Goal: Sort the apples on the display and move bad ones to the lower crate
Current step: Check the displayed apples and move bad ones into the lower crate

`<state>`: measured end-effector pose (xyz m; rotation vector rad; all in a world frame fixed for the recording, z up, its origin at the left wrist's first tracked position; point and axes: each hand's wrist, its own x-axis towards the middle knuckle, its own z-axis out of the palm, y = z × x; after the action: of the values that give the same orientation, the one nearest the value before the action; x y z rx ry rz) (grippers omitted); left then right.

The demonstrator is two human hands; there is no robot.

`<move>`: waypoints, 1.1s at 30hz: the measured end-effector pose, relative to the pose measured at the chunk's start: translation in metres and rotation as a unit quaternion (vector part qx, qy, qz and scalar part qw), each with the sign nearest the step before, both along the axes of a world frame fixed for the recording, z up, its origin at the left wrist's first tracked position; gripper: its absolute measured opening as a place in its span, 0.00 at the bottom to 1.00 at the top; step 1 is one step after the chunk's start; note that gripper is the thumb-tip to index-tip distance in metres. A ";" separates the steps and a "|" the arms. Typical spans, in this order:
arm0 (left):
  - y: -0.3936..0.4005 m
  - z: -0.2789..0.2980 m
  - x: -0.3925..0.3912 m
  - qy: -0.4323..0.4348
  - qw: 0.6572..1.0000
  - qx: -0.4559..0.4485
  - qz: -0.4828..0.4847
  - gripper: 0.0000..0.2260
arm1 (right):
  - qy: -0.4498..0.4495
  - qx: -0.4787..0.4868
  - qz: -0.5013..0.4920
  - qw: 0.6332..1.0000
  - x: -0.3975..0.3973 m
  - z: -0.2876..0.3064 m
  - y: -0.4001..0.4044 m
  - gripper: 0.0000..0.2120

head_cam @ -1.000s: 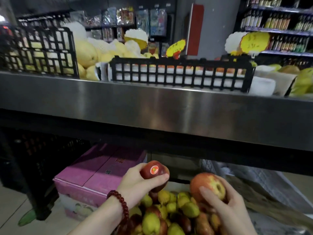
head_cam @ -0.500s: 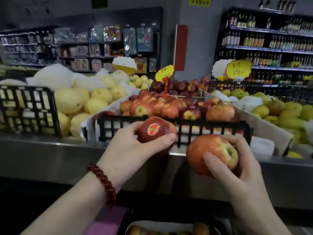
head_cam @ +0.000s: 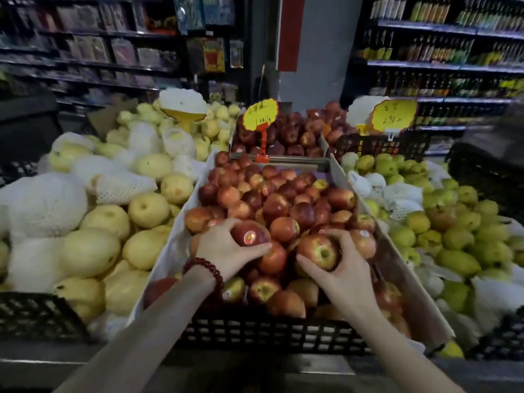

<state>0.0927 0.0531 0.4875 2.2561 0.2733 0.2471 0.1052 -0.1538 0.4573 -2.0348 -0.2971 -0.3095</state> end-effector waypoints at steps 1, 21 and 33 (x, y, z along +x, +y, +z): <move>0.000 -0.003 0.003 0.036 0.998 0.041 -0.006 0.29 | 0.019 -0.031 0.003 0.999 0.005 -0.003 0.002 0.26; -0.007 -0.005 -0.006 0.078 0.995 0.022 -0.061 0.14 | -0.016 -0.132 0.035 0.991 0.007 -0.003 0.011 0.14; -0.055 0.003 -0.074 -0.014 0.987 -0.154 -0.033 0.04 | 0.075 0.226 0.107 0.965 -0.061 0.012 -0.004 0.03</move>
<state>0.0188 -0.0024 0.4903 1.9510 0.2061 0.1885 0.0446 -0.1576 0.4694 -1.5492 -0.3167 -0.0760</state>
